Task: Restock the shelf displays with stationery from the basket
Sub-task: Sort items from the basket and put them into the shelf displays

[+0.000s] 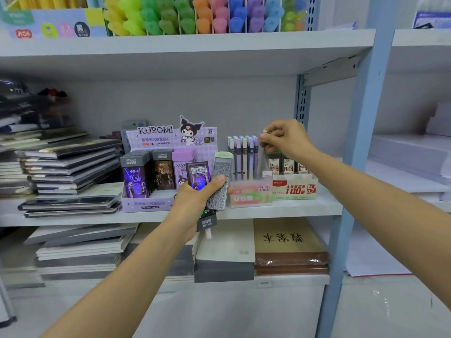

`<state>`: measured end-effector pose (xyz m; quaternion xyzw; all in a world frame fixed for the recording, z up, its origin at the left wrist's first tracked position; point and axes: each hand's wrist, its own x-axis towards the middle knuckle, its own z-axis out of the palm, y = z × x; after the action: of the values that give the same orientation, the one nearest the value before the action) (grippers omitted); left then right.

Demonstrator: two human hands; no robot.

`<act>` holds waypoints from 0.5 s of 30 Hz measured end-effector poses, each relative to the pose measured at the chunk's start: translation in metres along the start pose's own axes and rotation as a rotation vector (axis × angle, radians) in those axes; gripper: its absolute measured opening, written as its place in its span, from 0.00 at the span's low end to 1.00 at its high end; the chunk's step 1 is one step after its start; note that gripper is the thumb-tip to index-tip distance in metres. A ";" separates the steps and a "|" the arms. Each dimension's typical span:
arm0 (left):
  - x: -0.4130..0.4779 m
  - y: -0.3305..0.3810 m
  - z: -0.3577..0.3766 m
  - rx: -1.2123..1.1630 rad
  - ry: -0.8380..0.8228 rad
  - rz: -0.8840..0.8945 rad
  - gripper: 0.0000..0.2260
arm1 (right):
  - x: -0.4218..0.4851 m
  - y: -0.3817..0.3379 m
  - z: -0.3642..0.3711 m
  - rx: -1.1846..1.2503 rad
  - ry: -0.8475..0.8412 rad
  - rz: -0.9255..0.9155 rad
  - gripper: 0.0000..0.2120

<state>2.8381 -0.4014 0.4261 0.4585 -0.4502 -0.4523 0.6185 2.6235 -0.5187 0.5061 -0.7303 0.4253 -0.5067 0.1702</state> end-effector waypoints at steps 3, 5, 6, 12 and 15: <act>0.000 0.000 0.001 0.000 0.006 0.000 0.25 | 0.001 -0.002 -0.004 0.030 -0.035 -0.014 0.10; 0.000 0.000 0.002 -0.012 0.009 -0.013 0.25 | 0.002 -0.003 -0.005 0.019 -0.059 -0.023 0.09; 0.000 -0.001 0.002 -0.014 0.010 -0.018 0.25 | 0.003 -0.003 -0.006 0.009 -0.067 -0.023 0.09; -0.001 -0.001 0.005 -0.021 -0.002 -0.007 0.25 | 0.007 -0.001 -0.008 -0.027 -0.064 -0.001 0.04; 0.000 -0.001 0.006 -0.011 -0.017 -0.003 0.28 | 0.010 0.000 -0.005 -0.066 -0.001 0.009 0.08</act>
<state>2.8321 -0.4022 0.4264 0.4517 -0.4522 -0.4597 0.6166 2.6204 -0.5257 0.5143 -0.7339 0.4450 -0.4912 0.1488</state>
